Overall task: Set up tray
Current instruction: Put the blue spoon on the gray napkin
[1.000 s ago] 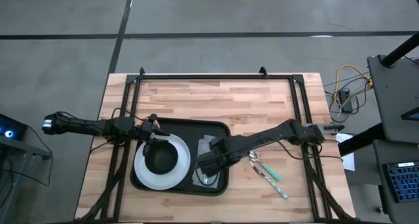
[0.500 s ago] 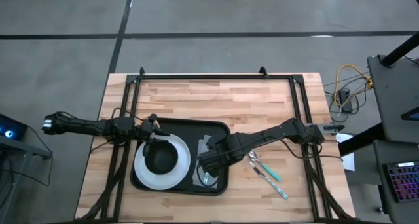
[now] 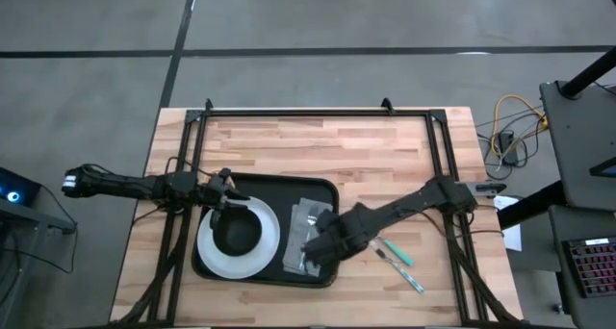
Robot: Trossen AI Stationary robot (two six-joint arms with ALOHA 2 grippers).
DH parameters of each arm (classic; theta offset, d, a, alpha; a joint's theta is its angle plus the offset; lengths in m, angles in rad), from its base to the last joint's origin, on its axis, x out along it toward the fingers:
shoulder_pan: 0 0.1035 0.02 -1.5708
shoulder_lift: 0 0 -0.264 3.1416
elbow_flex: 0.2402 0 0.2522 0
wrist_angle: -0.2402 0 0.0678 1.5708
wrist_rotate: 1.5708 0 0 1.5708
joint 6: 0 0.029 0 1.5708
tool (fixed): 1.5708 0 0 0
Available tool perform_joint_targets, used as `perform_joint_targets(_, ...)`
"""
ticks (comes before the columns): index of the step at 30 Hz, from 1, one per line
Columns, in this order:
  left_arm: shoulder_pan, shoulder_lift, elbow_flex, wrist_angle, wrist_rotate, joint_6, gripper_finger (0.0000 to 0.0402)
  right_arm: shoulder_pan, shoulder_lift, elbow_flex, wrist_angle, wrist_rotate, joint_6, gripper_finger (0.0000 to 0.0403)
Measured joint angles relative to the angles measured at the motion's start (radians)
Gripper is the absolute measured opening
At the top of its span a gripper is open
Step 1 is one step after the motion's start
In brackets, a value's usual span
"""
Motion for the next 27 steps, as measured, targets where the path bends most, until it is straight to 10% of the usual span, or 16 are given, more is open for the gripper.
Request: perform_joint_targets(27,0.0,0.007,0.0,-0.001,0.0,0.0,0.0115,0.123,-0.538,-1.104,0.583,-0.208,0.348,0.0128)
